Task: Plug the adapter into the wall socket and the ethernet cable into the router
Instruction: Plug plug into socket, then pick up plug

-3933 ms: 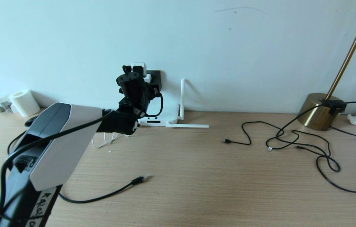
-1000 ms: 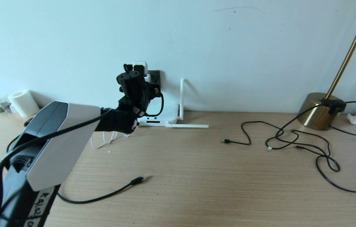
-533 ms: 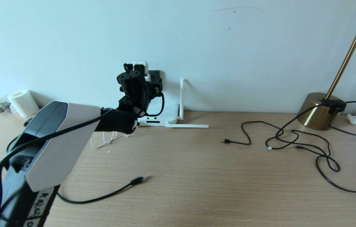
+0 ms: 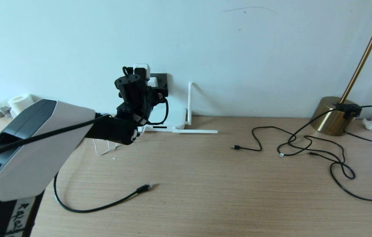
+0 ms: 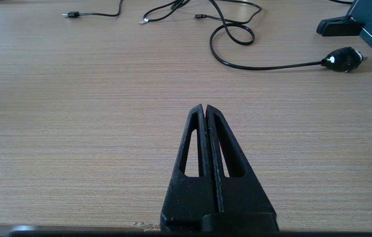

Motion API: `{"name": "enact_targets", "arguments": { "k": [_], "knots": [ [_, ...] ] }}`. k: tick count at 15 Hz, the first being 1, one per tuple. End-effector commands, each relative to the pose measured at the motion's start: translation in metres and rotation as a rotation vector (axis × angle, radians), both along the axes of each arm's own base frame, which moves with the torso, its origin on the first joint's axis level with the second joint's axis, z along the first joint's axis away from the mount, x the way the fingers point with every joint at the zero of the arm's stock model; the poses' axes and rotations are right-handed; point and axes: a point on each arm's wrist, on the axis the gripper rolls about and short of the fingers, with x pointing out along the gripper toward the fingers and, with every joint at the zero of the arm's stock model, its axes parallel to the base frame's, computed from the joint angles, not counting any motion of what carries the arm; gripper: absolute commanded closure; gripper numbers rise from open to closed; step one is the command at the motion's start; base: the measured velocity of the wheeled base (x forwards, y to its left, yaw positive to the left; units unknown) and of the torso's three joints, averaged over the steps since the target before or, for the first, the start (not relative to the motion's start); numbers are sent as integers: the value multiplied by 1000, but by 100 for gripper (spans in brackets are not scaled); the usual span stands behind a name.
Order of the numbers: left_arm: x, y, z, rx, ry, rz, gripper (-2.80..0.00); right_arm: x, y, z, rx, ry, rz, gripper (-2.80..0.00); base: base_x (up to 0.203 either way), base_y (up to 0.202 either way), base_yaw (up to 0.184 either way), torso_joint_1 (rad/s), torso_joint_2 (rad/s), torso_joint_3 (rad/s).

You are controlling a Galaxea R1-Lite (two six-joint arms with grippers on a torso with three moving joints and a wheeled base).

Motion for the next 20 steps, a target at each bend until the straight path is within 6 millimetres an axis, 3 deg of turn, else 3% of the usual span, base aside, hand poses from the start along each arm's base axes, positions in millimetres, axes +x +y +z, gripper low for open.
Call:
{"name": "enact_targets", "arguments": {
  "k": [1,5,8,9,10,15,17,20],
  "knots": [
    [-18,8,18,-12,-31,7,-280,0,0,0,0,-2,0,0,0,0,0,0,0,0],
    [-55,20,50,-29,-75,2,-280,0,0,0,0,-1,0,0,0,0,0,0,0,0],
    [-105,31,81,-39,-112,-26,-280,0,0,0,0,0,0,0,0,0,0,0,0,0],
    [-123,35,88,-37,-121,-38,-120,0,0,0,0,-1,0,0,0,0,0,0,0,0],
    [-140,39,95,-36,-131,-52,0,0,0,0,0,-2,0,0,0,0,0,0,0,0],
    [-212,51,121,-18,-200,-136,0,0,0,0,0,-1,0,0,0,0,0,0,0,0],
    [-229,50,103,39,-150,-162,0,0,0,0,0,-2,0,0,0,0,0,0,0,0],
    [-256,53,44,211,6,-286,0,0,0,0,0,-1,1,0,0,0,0,0,0,0]
  ]
}}
